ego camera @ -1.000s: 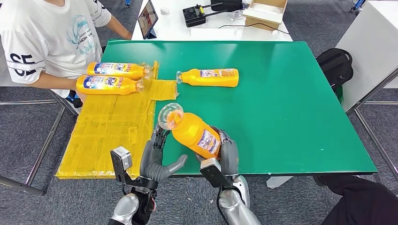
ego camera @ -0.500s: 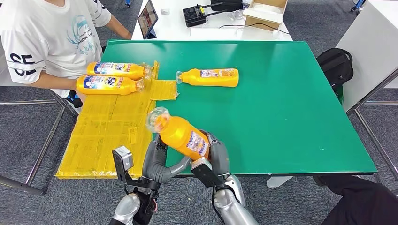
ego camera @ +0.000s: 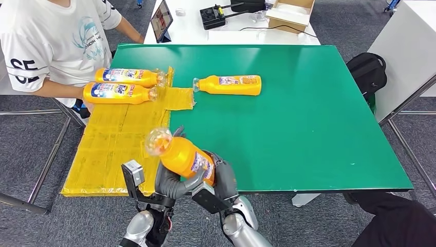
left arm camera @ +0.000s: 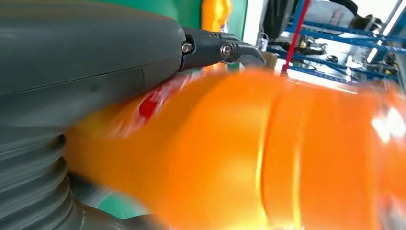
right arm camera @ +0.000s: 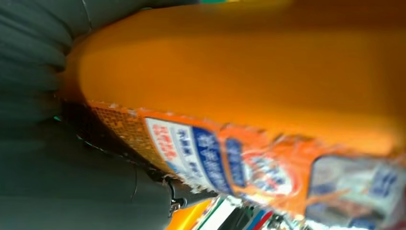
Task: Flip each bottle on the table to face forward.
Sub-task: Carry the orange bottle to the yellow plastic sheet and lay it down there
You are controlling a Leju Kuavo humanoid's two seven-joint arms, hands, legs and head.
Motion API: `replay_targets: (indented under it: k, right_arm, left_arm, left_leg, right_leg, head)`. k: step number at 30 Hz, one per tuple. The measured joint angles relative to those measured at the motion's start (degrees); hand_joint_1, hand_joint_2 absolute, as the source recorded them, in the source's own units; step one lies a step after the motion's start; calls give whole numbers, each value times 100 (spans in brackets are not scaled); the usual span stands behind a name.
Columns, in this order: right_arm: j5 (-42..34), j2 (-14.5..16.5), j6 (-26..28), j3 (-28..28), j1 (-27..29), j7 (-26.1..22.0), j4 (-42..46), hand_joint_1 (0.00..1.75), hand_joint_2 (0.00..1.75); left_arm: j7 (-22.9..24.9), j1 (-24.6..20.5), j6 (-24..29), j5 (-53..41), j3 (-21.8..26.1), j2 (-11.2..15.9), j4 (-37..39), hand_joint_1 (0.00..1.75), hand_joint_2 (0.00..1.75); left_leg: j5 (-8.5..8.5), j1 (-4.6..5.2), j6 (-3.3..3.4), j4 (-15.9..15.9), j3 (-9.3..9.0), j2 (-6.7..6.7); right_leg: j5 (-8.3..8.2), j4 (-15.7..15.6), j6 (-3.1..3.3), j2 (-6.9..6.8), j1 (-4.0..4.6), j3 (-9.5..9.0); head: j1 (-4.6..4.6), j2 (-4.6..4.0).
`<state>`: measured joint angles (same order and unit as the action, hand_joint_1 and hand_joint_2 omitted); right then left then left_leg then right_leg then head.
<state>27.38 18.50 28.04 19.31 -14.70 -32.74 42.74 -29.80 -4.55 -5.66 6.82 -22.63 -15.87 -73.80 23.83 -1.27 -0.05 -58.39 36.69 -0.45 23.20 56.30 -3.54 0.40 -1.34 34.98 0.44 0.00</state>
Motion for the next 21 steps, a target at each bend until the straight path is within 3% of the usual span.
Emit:
replay_targets:
  k: [21]
  right_arm:
    - [-31,30,-192,361,-168,32,-496,175,175]
  left_arm:
    - [158,-10,-342,580,210,0,321,0,175]
  left_leg:
    - [0,1,0,0,0,1]
  right_leg:
    - [0,-1,0,0,-1,2]
  head:
    - [1,0]
